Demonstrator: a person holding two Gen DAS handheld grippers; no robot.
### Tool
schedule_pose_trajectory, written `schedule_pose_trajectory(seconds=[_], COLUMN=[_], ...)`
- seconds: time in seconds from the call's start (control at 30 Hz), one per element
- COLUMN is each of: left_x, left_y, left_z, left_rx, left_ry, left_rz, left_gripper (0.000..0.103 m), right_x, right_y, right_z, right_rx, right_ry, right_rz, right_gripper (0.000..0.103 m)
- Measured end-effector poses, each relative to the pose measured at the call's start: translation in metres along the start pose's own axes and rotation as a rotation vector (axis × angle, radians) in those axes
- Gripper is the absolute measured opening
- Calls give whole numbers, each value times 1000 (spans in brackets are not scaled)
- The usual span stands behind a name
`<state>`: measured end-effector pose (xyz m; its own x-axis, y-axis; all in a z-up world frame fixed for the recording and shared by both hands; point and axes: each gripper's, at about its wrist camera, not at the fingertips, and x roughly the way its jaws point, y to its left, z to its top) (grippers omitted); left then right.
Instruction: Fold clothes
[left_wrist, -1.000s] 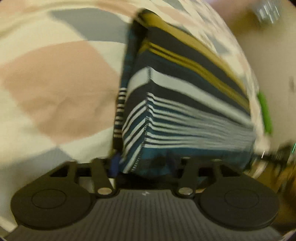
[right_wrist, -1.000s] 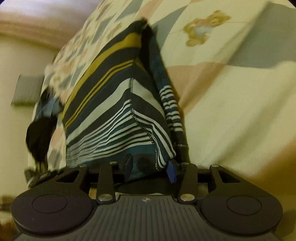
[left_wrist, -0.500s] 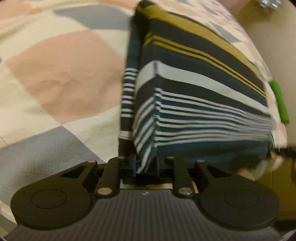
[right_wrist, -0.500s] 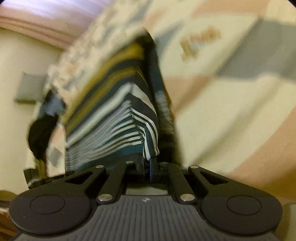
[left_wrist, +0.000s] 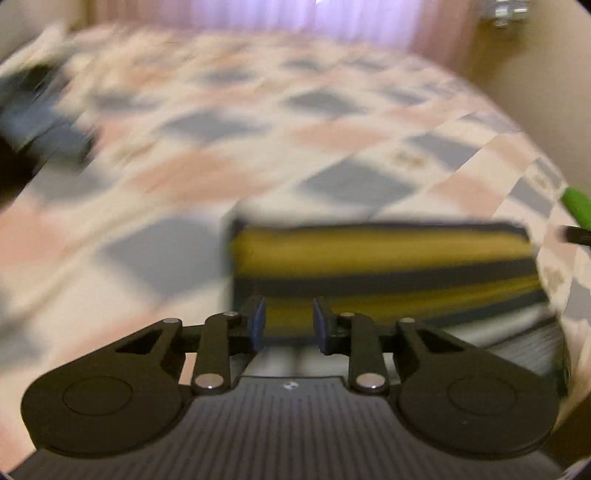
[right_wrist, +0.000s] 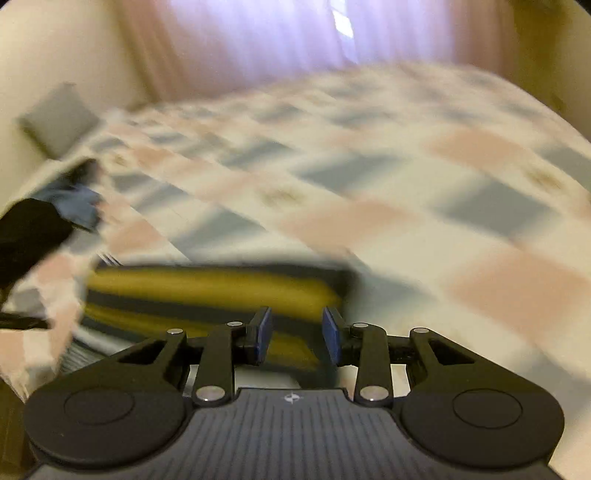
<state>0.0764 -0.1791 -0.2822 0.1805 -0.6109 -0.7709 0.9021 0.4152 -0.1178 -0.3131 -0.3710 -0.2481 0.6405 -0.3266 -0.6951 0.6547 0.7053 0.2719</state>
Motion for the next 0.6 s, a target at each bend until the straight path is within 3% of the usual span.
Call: schedule_pose_trajectory(seconds=[0.1,0.2,0.23,0.27,0.37,0.43,0.5,0.57,0.6], left_x=[43,86,99,103,101,77,61,72,90], left_y=[-4,21,29,34,41,38,38,37,38], left_z=[12,5,2,2,7,18,25,28,25], left_rx=[-15,-121,-133,-143,-149,-138,-121,-77,-63], left_ry=[-47,-36,-24,-17,-21,-88,-152,-140,-81], left_rz=[-19,3,22,22,25,13,-2,8,33], left_gripper=[13,12,4,3,3,5,8,9,12], right_x=[59,114,132,146,145,131,117,113,117], right_y=[29,22,12,2,-2,0,1,2,0], right_z=[18,6,0,-5,-3,7,23,36,40], right_rx=[-106,-173,-157,-127,-103,-96,-96,-112,-124], right_ry=[-6,87,132,150,148,137,67,9,3], right_rz=[88,6,-13,-3,10,-13,-7,-19,-37], right_gripper=[32,28,23,22,22,24,24,34,36])
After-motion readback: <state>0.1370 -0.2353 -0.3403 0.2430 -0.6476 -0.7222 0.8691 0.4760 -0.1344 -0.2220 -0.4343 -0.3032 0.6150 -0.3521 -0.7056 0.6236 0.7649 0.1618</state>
